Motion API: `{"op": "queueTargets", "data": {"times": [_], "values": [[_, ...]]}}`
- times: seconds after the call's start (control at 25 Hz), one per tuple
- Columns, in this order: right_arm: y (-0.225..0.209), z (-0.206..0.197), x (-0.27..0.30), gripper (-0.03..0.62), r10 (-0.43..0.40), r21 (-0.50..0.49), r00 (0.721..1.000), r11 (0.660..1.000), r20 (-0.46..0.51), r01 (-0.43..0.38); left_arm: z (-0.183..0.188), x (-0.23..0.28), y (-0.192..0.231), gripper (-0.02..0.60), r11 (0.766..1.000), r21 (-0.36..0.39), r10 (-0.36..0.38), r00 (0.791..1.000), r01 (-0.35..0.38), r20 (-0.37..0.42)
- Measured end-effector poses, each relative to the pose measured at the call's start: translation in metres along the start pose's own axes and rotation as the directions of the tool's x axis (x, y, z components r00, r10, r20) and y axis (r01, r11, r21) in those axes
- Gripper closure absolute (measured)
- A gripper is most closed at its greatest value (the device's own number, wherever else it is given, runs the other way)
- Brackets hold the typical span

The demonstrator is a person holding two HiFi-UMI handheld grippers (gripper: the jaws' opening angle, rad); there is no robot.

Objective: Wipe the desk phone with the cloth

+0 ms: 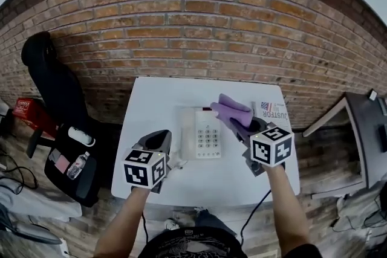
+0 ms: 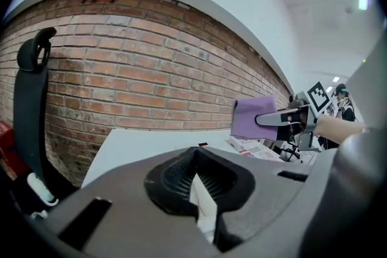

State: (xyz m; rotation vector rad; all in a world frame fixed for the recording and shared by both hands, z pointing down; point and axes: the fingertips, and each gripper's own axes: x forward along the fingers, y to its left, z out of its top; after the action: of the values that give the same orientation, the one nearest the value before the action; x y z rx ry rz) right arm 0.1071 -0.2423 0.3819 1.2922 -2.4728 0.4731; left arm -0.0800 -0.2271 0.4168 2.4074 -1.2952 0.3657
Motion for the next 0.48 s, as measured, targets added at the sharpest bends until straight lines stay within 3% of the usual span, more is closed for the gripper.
{"op": "queueTargets", "data": {"times": [0.48], "values": [[0.059, -0.018, -0.064, 0.550, -0.193, 0.055, 0.970, 0.981, 0.147, 0.187, -0.007, -0.064, 0.005, 0.577, 0.999, 0.037, -0.025, 0.999, 0.023, 0.044]]}}
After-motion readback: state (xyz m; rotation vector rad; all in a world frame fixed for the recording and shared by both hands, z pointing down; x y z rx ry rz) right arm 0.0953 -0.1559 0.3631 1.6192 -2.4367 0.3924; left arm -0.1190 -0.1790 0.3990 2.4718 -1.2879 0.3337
